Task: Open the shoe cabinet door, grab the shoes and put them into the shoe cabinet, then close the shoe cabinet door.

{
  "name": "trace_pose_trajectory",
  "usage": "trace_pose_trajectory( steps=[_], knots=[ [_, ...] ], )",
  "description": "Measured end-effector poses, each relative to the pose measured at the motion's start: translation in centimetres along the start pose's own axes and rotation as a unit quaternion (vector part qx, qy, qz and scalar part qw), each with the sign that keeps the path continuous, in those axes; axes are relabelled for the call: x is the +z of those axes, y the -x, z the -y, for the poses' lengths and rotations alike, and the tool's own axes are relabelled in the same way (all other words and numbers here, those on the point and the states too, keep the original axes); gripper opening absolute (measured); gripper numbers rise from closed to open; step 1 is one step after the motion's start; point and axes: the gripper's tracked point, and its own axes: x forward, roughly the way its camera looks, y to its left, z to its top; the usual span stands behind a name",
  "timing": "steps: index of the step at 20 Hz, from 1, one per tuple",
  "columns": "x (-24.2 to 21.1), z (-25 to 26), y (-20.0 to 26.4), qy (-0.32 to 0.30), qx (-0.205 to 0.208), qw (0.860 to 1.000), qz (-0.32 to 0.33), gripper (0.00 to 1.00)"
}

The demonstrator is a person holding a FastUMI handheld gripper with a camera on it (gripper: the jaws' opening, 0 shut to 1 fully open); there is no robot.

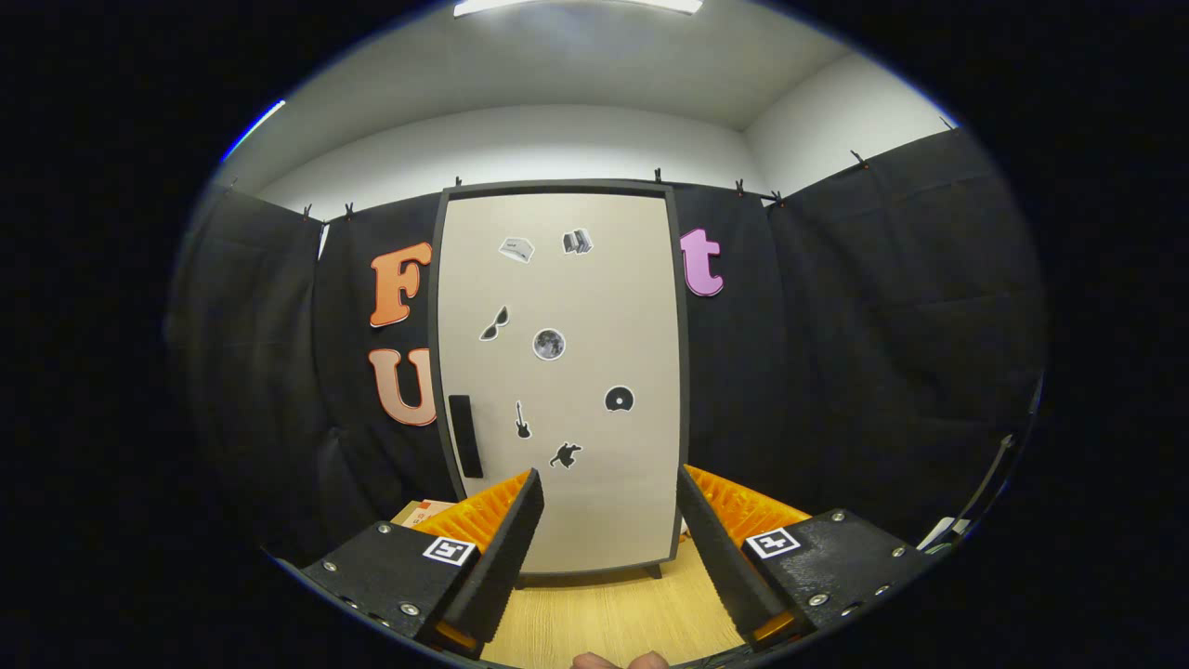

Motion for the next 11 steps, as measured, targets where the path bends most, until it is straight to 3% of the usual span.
trace_pose_trajectory(
  steps=[6, 11],
  knots=[
    [-0.4, 2.6, 5.0, -0.018, 0.006, 1.000, 0.001, 0.90],
    [-0.6, 4.6, 6.0, -0.008, -0.011, 1.000, 0.001, 0.90]
  ],
)
